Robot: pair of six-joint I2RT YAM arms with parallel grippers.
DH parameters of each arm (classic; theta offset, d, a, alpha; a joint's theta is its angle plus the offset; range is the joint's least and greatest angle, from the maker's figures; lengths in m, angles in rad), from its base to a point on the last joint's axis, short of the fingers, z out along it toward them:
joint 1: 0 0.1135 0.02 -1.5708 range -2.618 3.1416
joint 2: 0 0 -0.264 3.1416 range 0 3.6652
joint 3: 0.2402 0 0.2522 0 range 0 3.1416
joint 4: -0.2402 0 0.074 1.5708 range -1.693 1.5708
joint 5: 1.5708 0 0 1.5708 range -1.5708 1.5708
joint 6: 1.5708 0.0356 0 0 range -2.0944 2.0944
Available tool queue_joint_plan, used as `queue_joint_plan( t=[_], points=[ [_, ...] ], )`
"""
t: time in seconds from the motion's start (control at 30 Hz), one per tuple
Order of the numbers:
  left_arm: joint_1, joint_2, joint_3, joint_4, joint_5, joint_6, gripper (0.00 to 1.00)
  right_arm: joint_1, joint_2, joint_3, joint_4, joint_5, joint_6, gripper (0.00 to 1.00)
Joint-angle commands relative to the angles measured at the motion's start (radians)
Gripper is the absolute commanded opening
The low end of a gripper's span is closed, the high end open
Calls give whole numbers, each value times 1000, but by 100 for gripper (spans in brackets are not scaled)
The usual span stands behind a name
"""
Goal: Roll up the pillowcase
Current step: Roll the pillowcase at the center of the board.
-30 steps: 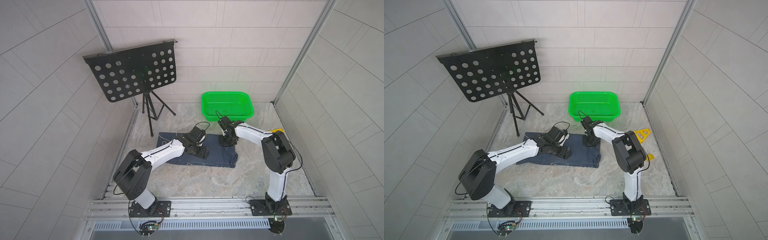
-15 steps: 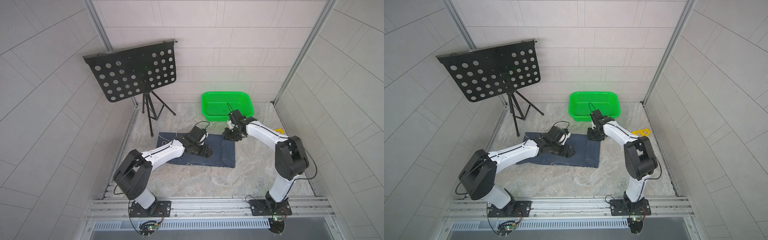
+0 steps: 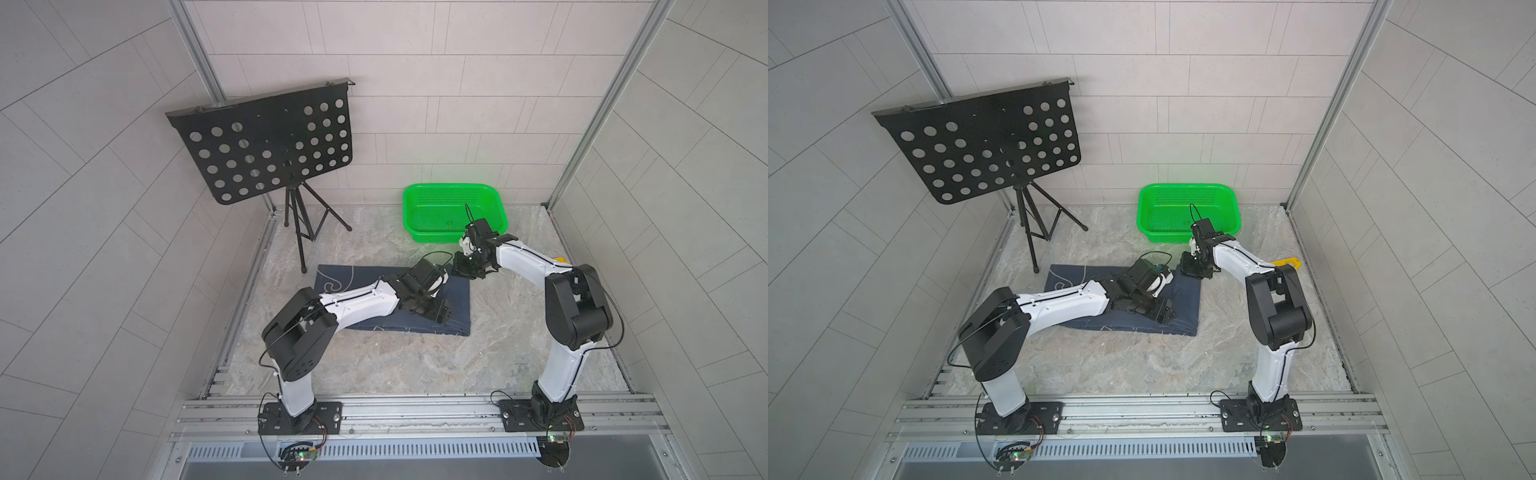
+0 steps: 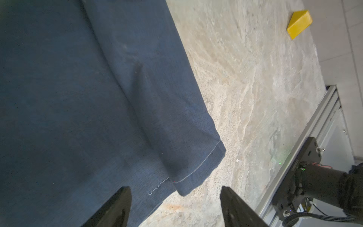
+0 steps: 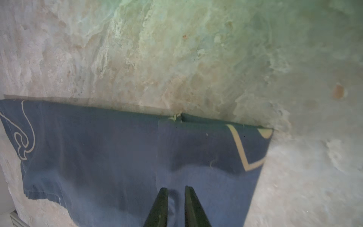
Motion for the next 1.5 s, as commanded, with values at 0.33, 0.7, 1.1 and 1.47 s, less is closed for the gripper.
queue_joint_plan(
  t=[0.33, 0.7, 1.1, 1.47],
  points=[
    [-93, 147, 71, -135, -209, 149, 72, 6, 121, 57, 138, 50, -30, 19],
    [-89, 6, 113, -244, -184, 178, 76, -22, -49, -1, 197, -56, -24, 26],
    [-52, 76, 283, -274, -277, 234, 73, -186, -420, -402, 148, -147, 21, 57],
    [-54, 213, 299, -225, -406, 267, 65, -242, -363, -622, 455, -323, 189, 71]
  ],
)
